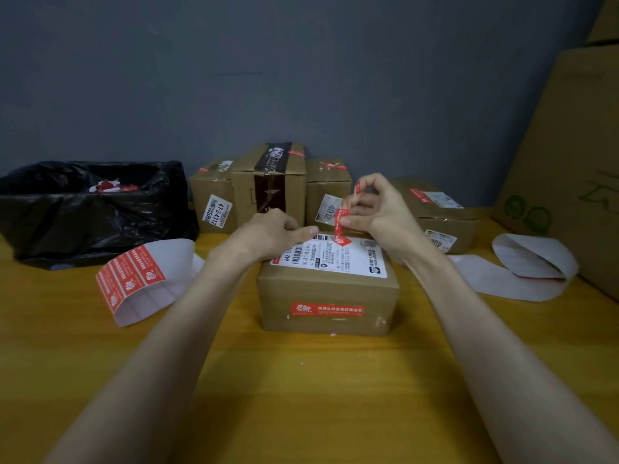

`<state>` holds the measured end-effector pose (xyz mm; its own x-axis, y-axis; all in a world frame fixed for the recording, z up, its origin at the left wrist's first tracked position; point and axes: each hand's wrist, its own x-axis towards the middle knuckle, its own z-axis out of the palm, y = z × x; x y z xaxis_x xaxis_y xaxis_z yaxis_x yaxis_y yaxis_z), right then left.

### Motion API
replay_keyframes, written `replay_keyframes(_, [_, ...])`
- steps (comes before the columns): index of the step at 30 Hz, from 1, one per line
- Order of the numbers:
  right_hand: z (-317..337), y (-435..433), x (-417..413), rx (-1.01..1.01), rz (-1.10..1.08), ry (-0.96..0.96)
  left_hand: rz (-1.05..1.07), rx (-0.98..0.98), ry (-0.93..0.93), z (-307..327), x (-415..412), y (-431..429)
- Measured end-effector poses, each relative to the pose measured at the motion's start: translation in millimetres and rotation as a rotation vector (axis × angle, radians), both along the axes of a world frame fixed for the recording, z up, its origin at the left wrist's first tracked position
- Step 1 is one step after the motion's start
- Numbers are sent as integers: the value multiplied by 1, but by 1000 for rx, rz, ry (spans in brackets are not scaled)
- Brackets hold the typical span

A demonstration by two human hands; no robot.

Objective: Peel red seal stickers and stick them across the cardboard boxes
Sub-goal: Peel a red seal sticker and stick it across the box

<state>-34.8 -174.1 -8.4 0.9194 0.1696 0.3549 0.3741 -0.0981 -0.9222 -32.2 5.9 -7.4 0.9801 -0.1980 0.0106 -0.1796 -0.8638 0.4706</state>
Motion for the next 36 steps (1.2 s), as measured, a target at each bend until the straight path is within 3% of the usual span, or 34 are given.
replay_keyframes(12, [5,-5,-1,398,60,105,16,23,35,1,0,1])
replay_keyframes(19, [24,1,-9,267,-39,55,56,176,-89,6,-6,-1])
replay_keyframes(21, [27,4,-12,220,-97,44,-32,34,-149,17,-11,-1])
replay_keyframes(23, [31,7,-15,158,-133,35,-112,-237,-159,33,-20,-2])
replay_keyframes(26, [35,11,-18,102,-141,22,-92,-497,-243,44,-30,-7])
replay_keyframes(36, [41,14,-23,120,-110,-2,4,-675,-141,36,-28,-11])
